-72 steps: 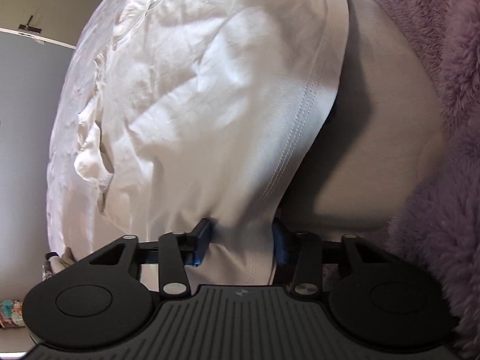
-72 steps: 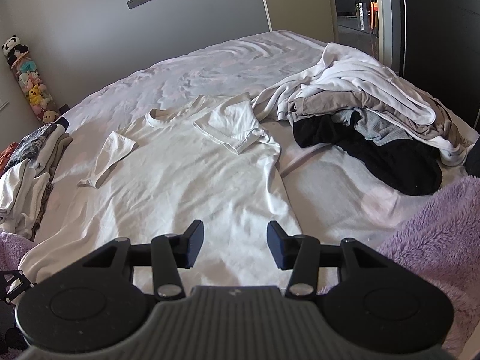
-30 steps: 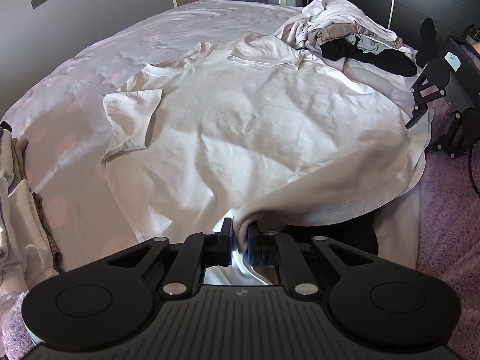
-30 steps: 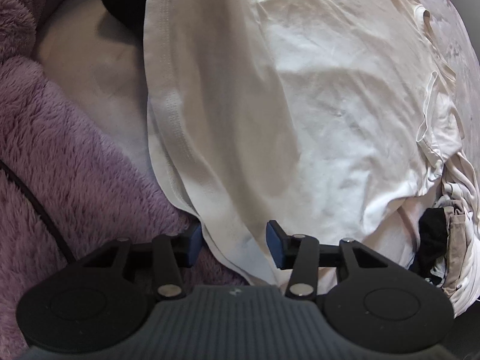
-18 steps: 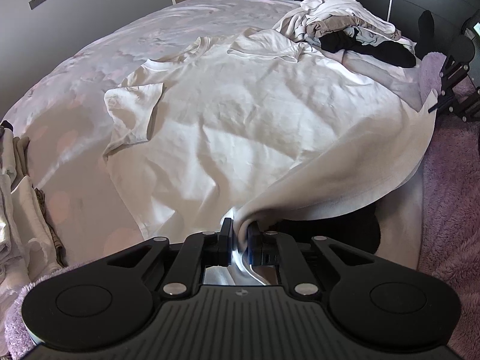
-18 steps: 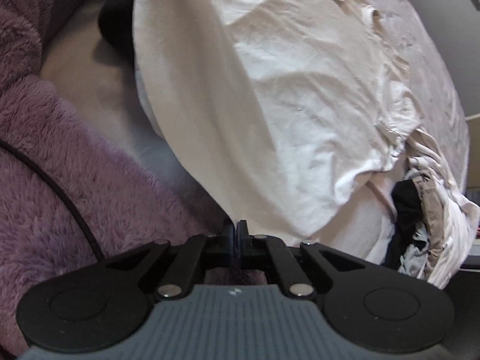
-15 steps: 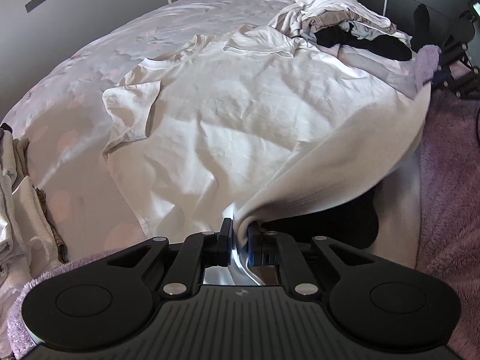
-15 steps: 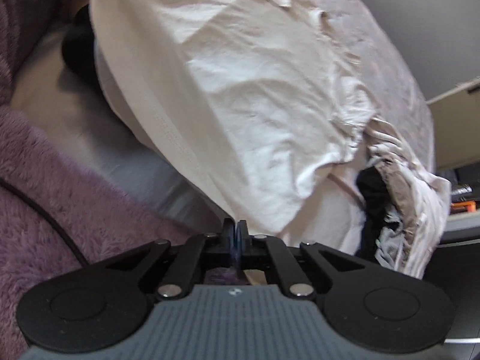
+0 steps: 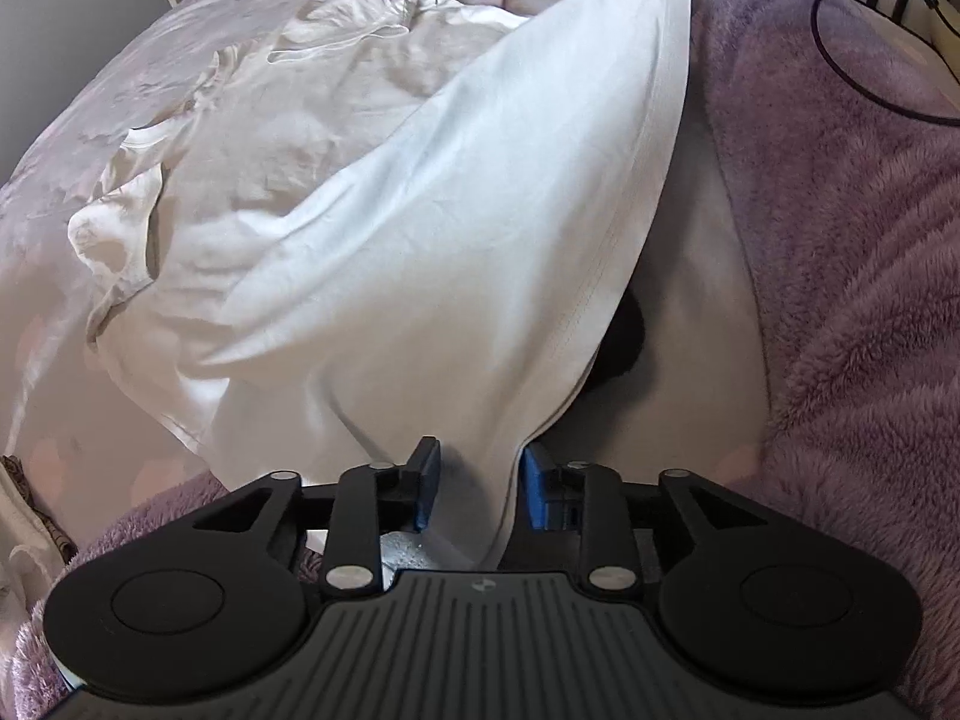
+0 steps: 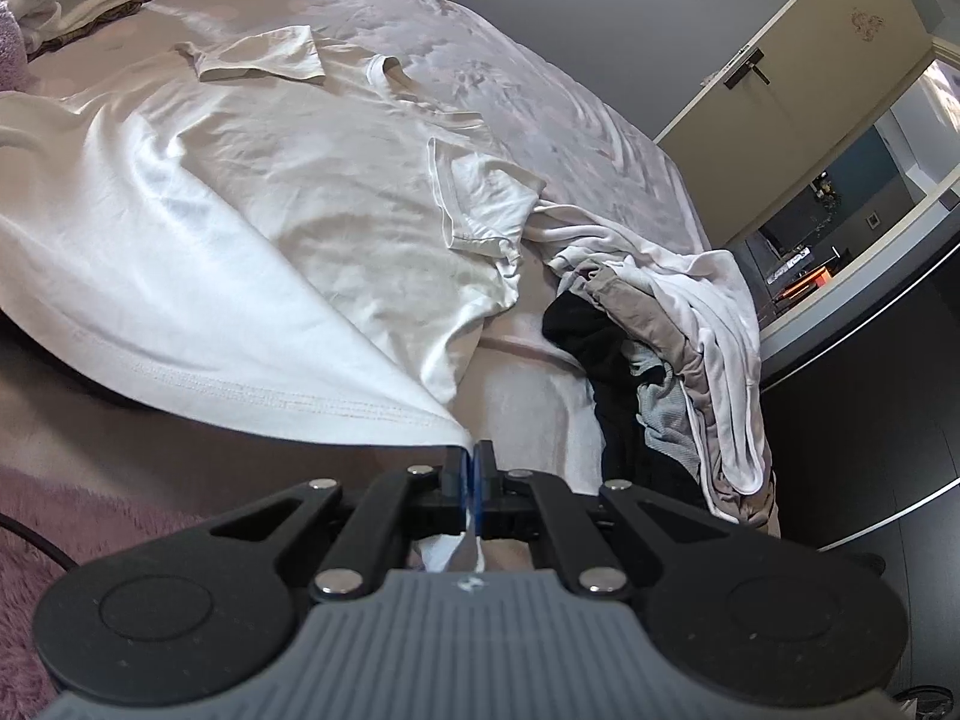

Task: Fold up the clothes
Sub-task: 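Lift the held hem with both grippers and fold it over toward the collar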

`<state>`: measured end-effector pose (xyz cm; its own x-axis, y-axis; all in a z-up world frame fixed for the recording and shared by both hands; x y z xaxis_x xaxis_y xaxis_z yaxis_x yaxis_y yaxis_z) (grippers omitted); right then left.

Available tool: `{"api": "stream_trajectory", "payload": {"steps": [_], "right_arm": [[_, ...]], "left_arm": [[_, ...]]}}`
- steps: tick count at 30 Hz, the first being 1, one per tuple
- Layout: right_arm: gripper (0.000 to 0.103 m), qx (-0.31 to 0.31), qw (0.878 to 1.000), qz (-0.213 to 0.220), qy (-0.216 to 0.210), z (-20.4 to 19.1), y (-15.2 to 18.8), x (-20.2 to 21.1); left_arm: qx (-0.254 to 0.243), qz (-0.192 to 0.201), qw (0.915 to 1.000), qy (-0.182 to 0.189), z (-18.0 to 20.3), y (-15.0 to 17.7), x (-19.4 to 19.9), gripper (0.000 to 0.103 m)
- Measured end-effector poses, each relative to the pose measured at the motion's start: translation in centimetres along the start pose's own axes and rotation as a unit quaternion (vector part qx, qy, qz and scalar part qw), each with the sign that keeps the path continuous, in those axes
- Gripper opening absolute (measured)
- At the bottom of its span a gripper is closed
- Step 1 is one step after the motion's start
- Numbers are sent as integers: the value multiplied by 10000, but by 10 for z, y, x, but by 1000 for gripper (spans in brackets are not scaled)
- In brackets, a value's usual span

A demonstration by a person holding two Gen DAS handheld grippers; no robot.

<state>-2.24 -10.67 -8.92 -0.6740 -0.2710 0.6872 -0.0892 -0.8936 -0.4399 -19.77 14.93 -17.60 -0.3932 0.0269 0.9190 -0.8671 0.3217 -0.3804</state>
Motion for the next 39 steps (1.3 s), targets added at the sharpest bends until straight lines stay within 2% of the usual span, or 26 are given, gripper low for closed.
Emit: {"api": "stream_trajectory", "payload": {"steps": [6, 11, 13, 15, 17, 19, 22, 25, 31, 39], "right_arm": [[2, -174, 9998, 0, -33, 2, 1, -7], [2, -221, 9997, 13, -70, 2, 2, -9], [2, -230, 9997, 20, -70, 1, 3, -8], [2, -253, 9996, 30, -77, 2, 4, -8], [2, -252, 9996, 53, -84, 0, 4, -6], [2, -201, 9997, 110, -110, -4, 4, -2], [2, -22, 9998, 138, -129, -11, 2, 5], [2, 50, 9997, 229, -35, -16, -2, 14], [2, -436, 9956, 671, 494, -7, -18, 43], [2, -527, 9821, 1202, 1352, 17, -45, 97]], "left_arm": [[-590, 11, 9982, -73, 17, 3, -5, 43], [-1150, -246, 9912, -612, 26, 9, -22, 42], [-1200, -239, 9893, -793, 25, 8, -21, 36], [-1094, -199, 9893, -945, 19, 8, -18, 15], [-802, -91, 9918, -992, 10, 6, -10, 5], [-450, 125, 9939, -1002, -2, 4, 5, 1], [3, 511, 9925, -1113, -21, 1, 32, 1], [296, 896, 9860, -1371, -37, -1, 61, 1], [546, 1545, 9681, -1893, -51, -6, 105, 1], [472, 2178, 9444, -2419, -50, -23, 152, 1]]}}
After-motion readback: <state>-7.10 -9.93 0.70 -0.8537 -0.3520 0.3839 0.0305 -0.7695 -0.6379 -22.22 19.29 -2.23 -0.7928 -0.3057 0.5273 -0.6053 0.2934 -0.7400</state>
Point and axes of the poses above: each gripper's, at about its wrist camera, not at the fingertips, and x roughly against the way its jaws point, z to its right, y to its underside, the point moved 8 cm from there along -x, roughly the way its jaws point, and after that the axes turned 9 degrees about x, right-handed, at the moved point
